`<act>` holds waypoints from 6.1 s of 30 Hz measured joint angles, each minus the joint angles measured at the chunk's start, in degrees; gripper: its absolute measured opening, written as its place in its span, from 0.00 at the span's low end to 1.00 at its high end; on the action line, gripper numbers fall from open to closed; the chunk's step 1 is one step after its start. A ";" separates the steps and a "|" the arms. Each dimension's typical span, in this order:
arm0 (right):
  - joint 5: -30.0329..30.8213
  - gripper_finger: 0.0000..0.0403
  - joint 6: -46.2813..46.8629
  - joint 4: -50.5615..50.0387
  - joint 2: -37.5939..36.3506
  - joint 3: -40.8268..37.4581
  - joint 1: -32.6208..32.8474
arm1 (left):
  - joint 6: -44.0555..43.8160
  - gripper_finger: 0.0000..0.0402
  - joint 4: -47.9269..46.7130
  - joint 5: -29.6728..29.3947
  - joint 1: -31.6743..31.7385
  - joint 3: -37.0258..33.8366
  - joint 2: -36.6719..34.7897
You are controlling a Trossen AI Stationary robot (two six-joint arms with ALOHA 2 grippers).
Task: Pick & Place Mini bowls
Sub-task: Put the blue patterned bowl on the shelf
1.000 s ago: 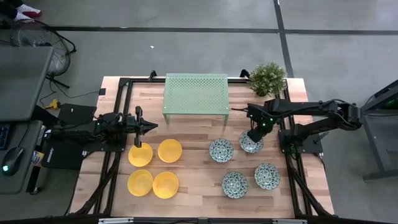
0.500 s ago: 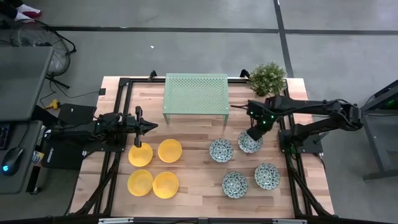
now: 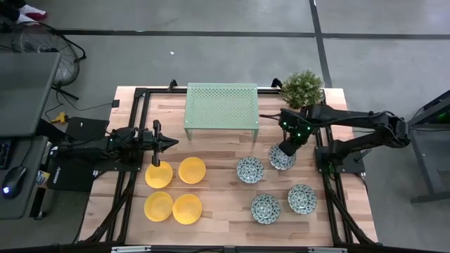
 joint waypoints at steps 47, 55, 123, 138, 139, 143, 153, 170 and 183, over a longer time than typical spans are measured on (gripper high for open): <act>-4.55 0.00 0.70 22.71 1.48 22.78 -8.98 | -0.01 0.02 -0.01 -0.01 0.01 0.00 -0.01; -5.35 0.00 1.32 19.95 2.07 22.76 -9.85 | -0.01 0.02 -0.04 0.01 0.00 0.00 0.00; 4.75 0.42 16.93 19.24 2.69 -12.80 -5.49 | 0.00 0.02 -0.01 0.00 0.00 0.00 0.00; 4.74 0.18 14.94 20.93 3.93 -12.75 -5.50 | 0.01 0.02 -0.01 0.00 -0.01 0.00 0.00; 4.69 0.16 14.42 20.93 3.93 -12.75 -5.50 | 0.01 0.02 -0.01 0.01 -0.01 0.00 0.00; 4.38 0.05 13.94 21.00 3.91 -12.62 -5.56 | 0.00 0.02 -0.01 0.00 0.01 0.00 0.00; 1.99 0.01 11.59 20.85 3.84 -12.51 -5.55 | -0.01 0.02 -0.01 0.00 0.00 0.00 0.00; 2.07 0.00 9.42 13.10 2.76 -7.53 -5.51 | -0.01 0.02 -0.01 0.01 0.00 0.00 0.00; 0.39 0.00 7.71 5.17 -1.31 4.69 -5.50 | -0.01 0.02 -0.03 0.01 -0.01 0.00 -0.02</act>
